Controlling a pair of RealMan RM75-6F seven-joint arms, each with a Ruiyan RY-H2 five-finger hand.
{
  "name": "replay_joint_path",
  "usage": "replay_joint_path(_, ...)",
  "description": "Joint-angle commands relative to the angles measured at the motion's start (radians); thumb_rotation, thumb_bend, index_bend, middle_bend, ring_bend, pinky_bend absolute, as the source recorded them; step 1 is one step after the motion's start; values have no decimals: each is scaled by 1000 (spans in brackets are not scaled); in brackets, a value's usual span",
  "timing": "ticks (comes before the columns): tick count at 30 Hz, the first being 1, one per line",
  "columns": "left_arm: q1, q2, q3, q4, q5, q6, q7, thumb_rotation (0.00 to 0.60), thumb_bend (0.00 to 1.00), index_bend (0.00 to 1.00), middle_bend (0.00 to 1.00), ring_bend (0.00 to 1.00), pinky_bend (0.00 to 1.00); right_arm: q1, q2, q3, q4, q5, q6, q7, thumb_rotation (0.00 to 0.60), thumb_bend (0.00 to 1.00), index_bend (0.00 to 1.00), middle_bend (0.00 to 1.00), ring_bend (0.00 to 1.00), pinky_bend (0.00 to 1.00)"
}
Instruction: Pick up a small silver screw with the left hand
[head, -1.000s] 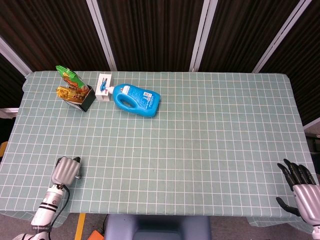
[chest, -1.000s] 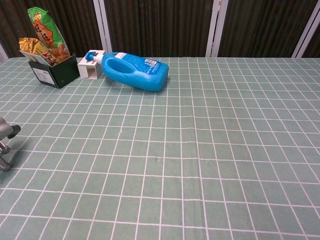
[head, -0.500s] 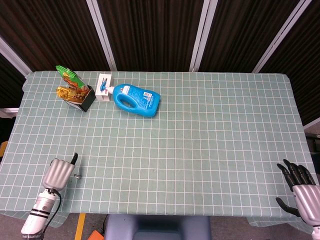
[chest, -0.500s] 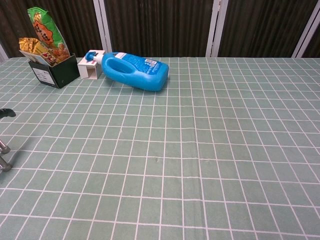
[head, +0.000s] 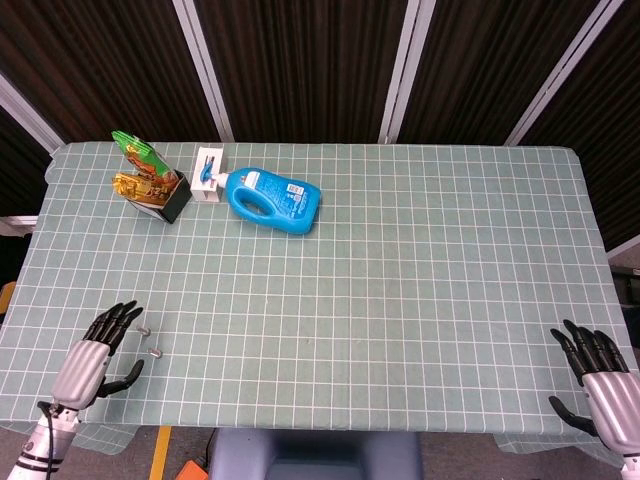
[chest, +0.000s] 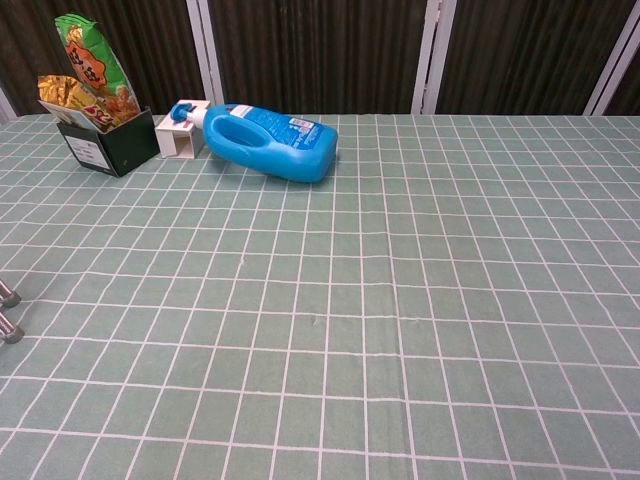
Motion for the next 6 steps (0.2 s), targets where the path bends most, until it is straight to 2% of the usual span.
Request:
replay_joint_path(1,103,20,34,147,167,197,-95,600,407,0,0,0,17,-5,1,-1,0,-4,9,1,600,341,0,0,0,0)
replay_joint_path(6,101,21,27,142,152,170,-94,600,407,0,0,0,15,-7,4,-1,2,3,9,3,600,341,0,0,0,0)
